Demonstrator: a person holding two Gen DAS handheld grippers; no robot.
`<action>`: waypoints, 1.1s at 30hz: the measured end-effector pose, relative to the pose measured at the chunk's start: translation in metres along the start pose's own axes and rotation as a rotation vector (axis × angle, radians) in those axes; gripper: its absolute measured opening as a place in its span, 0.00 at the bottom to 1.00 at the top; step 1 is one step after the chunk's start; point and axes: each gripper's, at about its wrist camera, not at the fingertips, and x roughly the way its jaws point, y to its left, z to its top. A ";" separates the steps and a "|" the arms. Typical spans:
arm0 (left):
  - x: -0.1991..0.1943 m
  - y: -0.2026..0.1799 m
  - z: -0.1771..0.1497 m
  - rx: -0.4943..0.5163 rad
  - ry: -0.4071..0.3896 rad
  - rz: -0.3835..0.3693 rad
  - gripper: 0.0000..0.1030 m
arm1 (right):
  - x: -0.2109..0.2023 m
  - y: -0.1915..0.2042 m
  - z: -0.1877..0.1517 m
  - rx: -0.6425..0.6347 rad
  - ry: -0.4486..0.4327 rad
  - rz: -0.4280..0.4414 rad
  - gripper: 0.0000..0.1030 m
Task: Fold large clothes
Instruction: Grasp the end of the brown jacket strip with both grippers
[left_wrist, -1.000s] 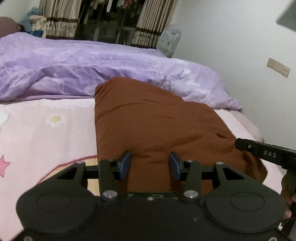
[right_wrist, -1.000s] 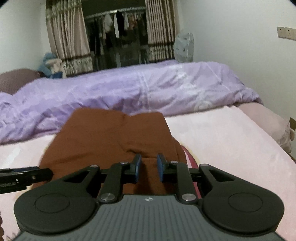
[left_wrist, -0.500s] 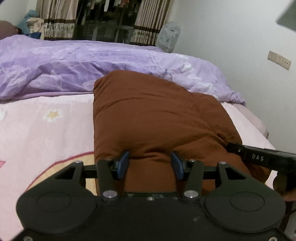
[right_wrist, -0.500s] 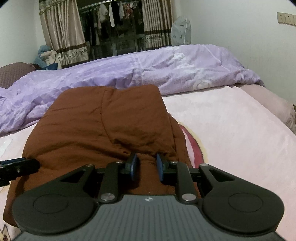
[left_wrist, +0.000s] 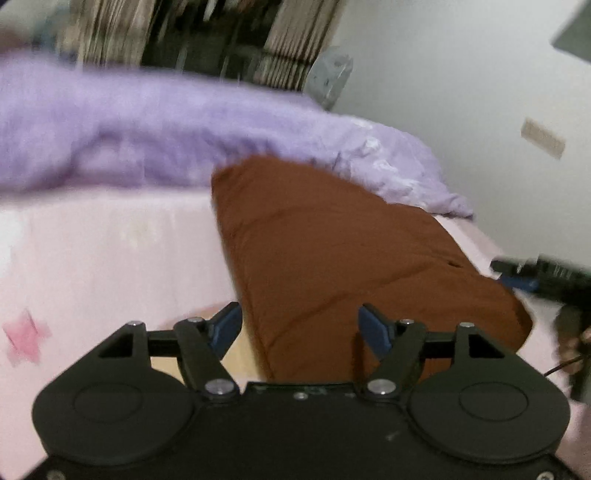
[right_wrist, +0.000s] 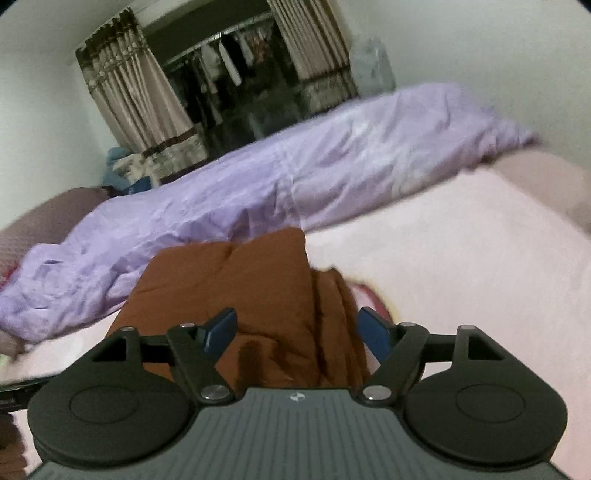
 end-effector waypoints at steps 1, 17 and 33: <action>0.004 0.015 -0.003 -0.070 0.021 -0.019 0.69 | 0.006 -0.010 -0.001 0.022 0.036 0.028 0.85; 0.067 0.074 -0.010 -0.472 0.117 -0.312 0.79 | 0.073 -0.082 -0.006 0.259 0.224 0.215 1.00; 0.121 0.066 0.008 -0.478 0.182 -0.421 0.95 | 0.109 -0.076 -0.003 0.253 0.257 0.407 1.00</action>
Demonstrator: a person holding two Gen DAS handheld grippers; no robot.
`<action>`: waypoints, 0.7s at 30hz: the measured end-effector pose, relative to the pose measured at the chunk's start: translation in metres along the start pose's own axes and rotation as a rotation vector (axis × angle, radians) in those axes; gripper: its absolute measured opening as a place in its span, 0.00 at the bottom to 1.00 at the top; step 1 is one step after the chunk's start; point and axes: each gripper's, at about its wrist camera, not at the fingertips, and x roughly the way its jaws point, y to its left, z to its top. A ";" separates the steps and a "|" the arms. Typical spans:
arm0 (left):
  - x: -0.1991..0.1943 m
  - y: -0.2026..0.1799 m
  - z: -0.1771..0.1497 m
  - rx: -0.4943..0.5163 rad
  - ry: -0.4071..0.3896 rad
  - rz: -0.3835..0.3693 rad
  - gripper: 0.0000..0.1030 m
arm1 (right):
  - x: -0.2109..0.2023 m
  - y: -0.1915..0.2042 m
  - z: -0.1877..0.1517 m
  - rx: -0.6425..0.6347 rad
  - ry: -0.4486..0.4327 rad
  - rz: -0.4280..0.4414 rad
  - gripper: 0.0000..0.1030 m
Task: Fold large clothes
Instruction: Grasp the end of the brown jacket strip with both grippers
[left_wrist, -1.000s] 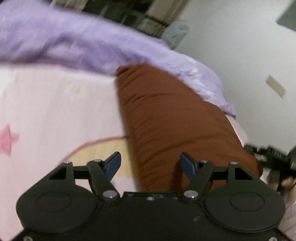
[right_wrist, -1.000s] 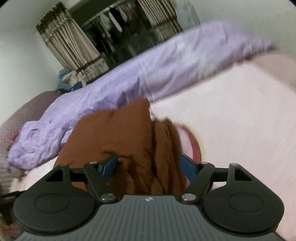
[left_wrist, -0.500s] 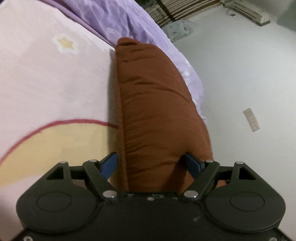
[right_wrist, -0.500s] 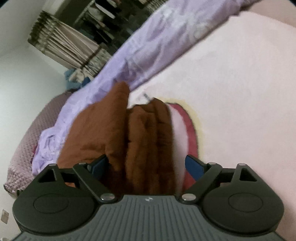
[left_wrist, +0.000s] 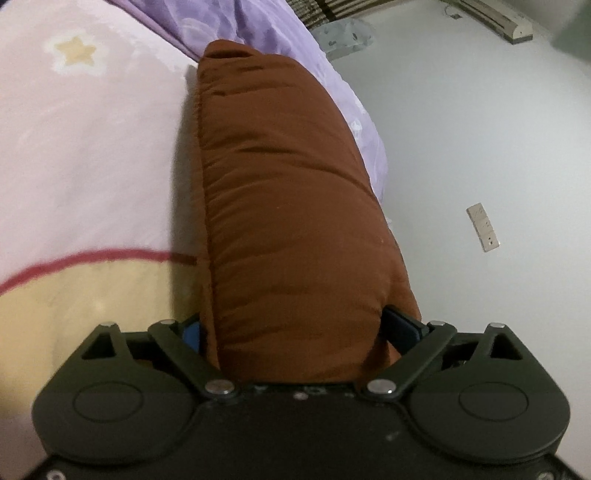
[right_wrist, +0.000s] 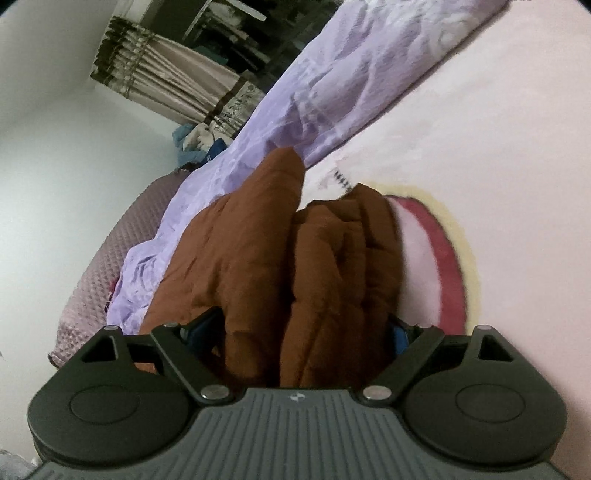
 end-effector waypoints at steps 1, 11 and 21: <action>0.003 -0.001 0.002 0.004 0.003 0.004 0.95 | 0.003 0.002 0.000 -0.014 0.002 -0.005 1.00; 0.005 -0.021 0.002 0.019 -0.007 0.043 0.90 | -0.002 0.012 -0.008 0.039 -0.011 0.023 0.55; -0.078 -0.061 0.010 0.137 -0.097 0.010 0.89 | -0.009 0.096 -0.018 -0.035 -0.031 0.100 0.45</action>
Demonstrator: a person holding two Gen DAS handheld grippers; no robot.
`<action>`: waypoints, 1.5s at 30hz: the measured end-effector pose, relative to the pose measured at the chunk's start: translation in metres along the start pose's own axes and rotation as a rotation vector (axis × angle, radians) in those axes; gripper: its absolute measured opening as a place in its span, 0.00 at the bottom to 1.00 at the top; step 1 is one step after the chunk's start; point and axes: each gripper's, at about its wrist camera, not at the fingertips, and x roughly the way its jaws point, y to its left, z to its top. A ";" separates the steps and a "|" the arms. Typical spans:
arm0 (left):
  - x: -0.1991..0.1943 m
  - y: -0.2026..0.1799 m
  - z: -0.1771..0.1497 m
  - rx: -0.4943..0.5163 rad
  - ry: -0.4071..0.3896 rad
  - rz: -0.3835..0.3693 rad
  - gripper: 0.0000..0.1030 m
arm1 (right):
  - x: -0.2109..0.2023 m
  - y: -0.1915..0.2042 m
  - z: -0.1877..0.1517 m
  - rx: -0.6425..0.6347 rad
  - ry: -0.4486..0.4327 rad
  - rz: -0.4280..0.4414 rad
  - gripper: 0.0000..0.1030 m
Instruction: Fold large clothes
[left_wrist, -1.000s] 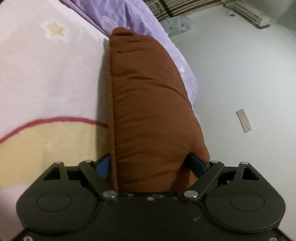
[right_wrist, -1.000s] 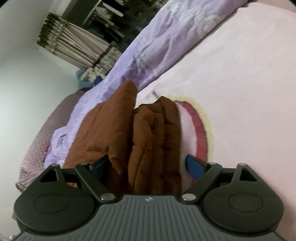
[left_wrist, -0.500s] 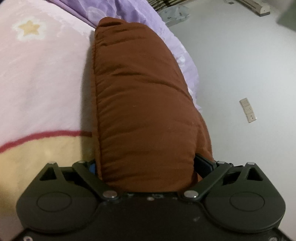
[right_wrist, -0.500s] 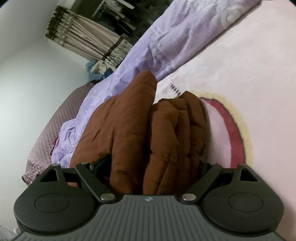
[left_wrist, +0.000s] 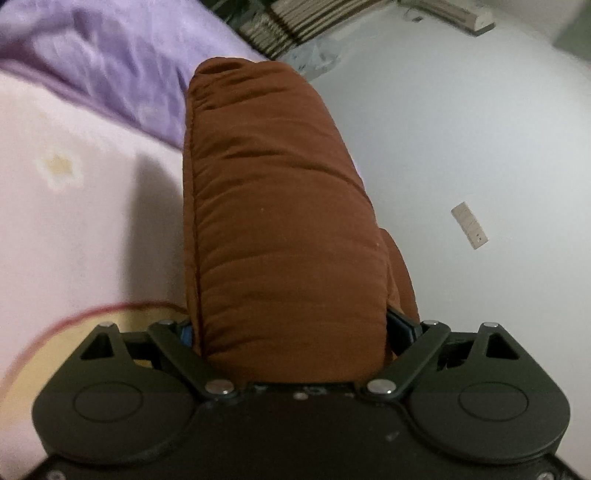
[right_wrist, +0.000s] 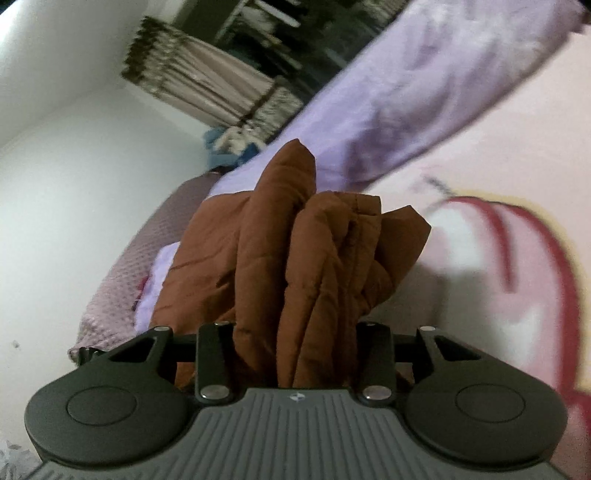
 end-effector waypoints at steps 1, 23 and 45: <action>-0.016 -0.001 0.003 0.010 -0.013 0.001 0.89 | 0.002 0.011 -0.002 -0.006 0.000 0.017 0.44; -0.111 0.119 -0.031 -0.072 0.009 0.084 0.89 | 0.086 0.047 -0.074 0.026 0.121 -0.059 0.46; -0.181 0.057 -0.053 0.153 -0.148 0.397 0.90 | 0.032 0.051 -0.086 0.034 0.035 -0.149 0.76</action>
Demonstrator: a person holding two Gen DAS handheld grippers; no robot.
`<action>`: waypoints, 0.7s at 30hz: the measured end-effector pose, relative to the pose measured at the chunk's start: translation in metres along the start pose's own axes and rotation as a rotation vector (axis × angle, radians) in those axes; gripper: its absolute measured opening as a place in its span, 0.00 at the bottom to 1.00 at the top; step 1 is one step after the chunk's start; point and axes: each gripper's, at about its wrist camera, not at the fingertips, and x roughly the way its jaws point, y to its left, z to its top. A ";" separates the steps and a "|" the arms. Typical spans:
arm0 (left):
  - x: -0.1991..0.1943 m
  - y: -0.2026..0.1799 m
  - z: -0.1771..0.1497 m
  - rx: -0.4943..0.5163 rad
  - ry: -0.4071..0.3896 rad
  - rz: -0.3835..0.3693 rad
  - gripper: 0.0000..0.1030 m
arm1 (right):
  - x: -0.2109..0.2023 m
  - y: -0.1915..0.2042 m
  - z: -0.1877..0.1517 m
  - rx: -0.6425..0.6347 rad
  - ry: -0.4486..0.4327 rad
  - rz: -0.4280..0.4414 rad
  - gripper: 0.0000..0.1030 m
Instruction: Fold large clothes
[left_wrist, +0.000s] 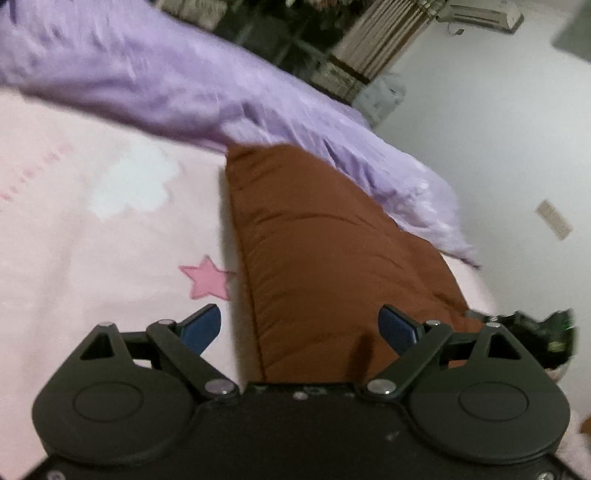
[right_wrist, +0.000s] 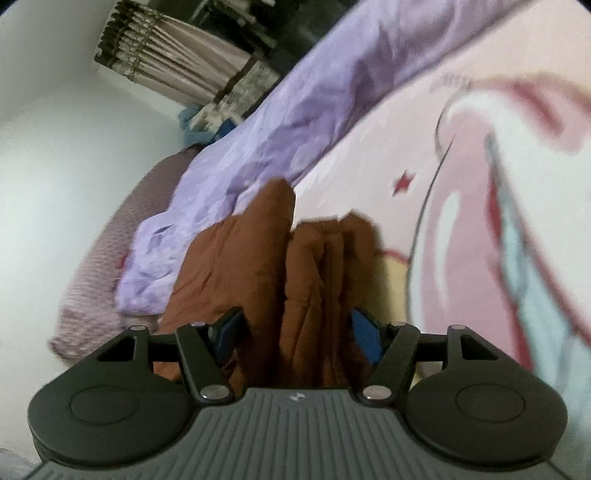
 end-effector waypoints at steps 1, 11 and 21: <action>-0.009 -0.010 -0.004 0.021 -0.027 0.013 0.90 | -0.006 0.009 -0.002 -0.031 -0.028 -0.029 0.75; -0.028 -0.101 -0.049 0.140 -0.189 0.154 0.88 | -0.036 0.149 -0.068 -0.468 -0.188 -0.208 0.30; 0.013 -0.105 -0.089 0.141 -0.067 0.129 0.88 | -0.009 0.140 -0.110 -0.536 -0.157 -0.414 0.19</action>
